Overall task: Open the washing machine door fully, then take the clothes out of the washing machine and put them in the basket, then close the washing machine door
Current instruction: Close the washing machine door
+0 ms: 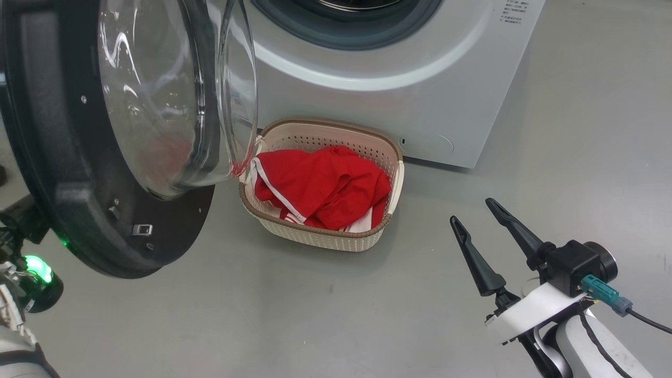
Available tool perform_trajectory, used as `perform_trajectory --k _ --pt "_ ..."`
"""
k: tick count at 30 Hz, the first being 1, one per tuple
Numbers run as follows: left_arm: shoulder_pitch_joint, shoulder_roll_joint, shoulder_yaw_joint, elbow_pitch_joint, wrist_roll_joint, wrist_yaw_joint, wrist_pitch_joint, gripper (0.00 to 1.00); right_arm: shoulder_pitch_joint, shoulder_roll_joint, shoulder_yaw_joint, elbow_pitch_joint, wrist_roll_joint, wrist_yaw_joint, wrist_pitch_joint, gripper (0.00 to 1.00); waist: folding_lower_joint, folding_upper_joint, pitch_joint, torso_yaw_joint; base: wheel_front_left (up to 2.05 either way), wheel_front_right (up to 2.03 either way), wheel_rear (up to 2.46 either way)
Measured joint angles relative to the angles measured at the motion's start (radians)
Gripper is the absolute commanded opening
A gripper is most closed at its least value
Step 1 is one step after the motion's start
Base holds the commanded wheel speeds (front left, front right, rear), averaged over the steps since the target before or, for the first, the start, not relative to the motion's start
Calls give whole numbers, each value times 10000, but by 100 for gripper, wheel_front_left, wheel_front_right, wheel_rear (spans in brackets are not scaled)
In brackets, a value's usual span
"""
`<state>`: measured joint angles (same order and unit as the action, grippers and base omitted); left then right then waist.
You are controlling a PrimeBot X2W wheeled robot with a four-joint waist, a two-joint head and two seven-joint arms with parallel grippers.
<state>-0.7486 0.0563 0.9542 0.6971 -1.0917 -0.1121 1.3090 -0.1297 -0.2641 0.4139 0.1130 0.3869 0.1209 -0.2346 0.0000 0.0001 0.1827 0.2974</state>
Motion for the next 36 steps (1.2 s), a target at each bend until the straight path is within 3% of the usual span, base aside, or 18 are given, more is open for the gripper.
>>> perform_trajectory --k 24,36 --pt "996 -391 -537 -1651 -965 -77 947 0 16 362 203 146 31 -2 -58 100 0 0 -250 -635 0 0 0" --pt "1154 -393 -1538 -1020 -2128 -73 980 0 12 391 61 213 90 -4 -86 100 0 0 -115 -1095 0 0 0"
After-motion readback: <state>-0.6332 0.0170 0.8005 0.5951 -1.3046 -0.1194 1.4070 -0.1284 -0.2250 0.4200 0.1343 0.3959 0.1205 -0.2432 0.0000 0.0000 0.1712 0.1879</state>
